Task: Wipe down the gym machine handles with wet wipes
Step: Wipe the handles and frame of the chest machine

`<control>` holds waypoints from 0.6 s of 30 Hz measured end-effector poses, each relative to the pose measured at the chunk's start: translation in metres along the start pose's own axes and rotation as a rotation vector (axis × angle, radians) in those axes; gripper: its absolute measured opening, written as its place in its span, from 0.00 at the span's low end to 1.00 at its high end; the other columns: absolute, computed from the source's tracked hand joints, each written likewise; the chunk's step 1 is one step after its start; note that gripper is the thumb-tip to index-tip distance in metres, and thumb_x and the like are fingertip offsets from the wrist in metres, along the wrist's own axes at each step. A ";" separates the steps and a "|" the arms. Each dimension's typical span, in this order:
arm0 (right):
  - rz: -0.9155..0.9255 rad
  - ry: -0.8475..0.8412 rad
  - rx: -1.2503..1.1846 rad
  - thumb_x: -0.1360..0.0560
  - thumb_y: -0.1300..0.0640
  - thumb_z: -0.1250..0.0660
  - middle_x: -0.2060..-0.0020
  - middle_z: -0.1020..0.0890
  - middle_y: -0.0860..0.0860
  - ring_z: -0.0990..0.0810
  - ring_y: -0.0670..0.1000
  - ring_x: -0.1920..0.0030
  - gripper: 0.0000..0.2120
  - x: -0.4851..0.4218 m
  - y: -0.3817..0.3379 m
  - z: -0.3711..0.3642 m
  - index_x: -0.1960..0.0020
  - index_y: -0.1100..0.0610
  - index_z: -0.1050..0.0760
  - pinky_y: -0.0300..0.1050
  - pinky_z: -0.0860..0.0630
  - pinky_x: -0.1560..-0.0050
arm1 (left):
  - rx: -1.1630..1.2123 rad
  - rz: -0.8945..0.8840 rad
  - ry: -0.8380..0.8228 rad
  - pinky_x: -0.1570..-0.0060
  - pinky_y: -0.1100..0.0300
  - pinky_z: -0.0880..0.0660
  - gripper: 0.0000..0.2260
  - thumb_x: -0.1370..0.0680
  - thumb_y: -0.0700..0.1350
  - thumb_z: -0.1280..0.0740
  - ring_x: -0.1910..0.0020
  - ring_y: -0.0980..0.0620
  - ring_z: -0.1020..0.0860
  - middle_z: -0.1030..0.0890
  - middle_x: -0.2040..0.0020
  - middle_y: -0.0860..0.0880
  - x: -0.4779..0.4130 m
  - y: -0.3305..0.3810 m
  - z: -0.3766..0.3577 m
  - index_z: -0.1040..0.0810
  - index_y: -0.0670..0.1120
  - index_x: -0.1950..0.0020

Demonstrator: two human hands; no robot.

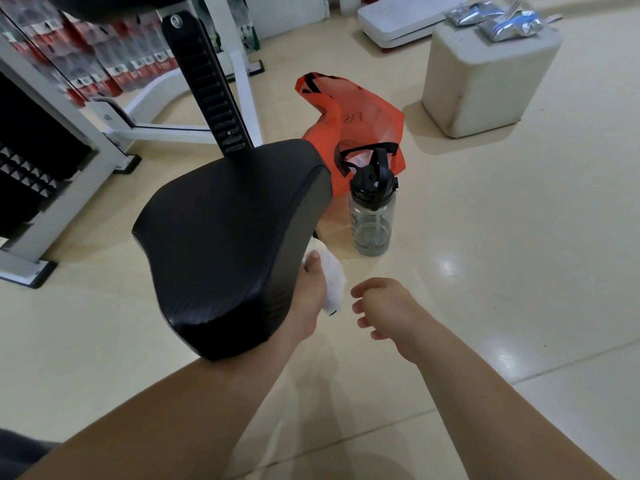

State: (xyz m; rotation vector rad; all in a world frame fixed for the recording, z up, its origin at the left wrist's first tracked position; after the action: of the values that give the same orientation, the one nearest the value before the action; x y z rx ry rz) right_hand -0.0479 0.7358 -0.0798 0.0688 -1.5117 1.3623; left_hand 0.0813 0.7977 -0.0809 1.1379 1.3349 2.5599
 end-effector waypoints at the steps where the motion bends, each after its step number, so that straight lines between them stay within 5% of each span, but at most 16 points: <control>1: 0.007 0.003 0.012 0.22 0.65 0.45 0.52 0.18 0.57 0.24 0.58 0.56 0.14 0.001 -0.001 0.000 0.45 0.62 0.22 0.50 0.28 0.56 | -0.063 -0.020 0.010 0.40 0.55 0.32 0.24 0.12 0.54 0.49 0.30 0.43 0.28 0.29 0.26 0.43 0.002 -0.005 -0.002 0.38 0.43 0.20; 4: 0.031 0.029 0.017 0.21 0.66 0.44 0.45 0.17 0.63 0.22 0.58 0.55 0.14 0.003 -0.009 -0.001 0.46 0.62 0.20 0.50 0.27 0.56 | -0.089 -0.024 -0.040 0.50 0.54 0.30 0.16 0.13 0.55 0.47 0.50 0.51 0.23 0.22 0.43 0.45 -0.001 -0.047 -0.016 0.31 0.45 0.35; 9: 0.054 0.076 0.010 0.22 0.65 0.42 0.46 0.16 0.66 0.17 0.64 0.52 0.14 0.002 -0.013 -0.009 0.42 0.68 0.23 0.56 0.22 0.54 | -0.120 -0.036 -0.092 0.59 0.62 0.30 0.15 0.13 0.52 0.47 0.55 0.56 0.23 0.20 0.50 0.49 -0.006 -0.055 -0.021 0.26 0.45 0.39; 14: 0.037 0.067 -0.022 0.24 0.65 0.45 0.56 0.21 0.59 0.27 0.55 0.58 0.17 0.004 -0.012 -0.006 0.39 0.67 0.24 0.49 0.30 0.56 | -0.036 0.010 -0.036 0.32 0.49 0.32 0.24 0.12 0.54 0.50 0.30 0.42 0.28 0.28 0.26 0.43 -0.002 -0.013 -0.004 0.39 0.44 0.19; 18: 0.020 0.023 0.000 0.23 0.65 0.45 0.50 0.16 0.62 0.22 0.55 0.58 0.14 0.011 -0.009 0.000 0.46 0.61 0.22 0.49 0.28 0.56 | -0.013 -0.026 -0.024 0.30 0.48 0.32 0.25 0.13 0.56 0.48 0.28 0.42 0.29 0.31 0.24 0.44 -0.004 -0.014 -0.008 0.41 0.46 0.18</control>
State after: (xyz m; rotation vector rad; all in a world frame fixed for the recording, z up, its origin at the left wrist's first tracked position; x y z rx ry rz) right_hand -0.0472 0.7388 -0.0657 0.0375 -1.4970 1.3748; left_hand 0.0758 0.7996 -0.0961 1.1376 1.3167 2.5250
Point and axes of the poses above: each hand's wrist, its own x-axis away from the middle knuckle, its own z-axis out of the back of the hand, y = z × x, the point moved 7 cm from there along -x, towards the middle knuckle
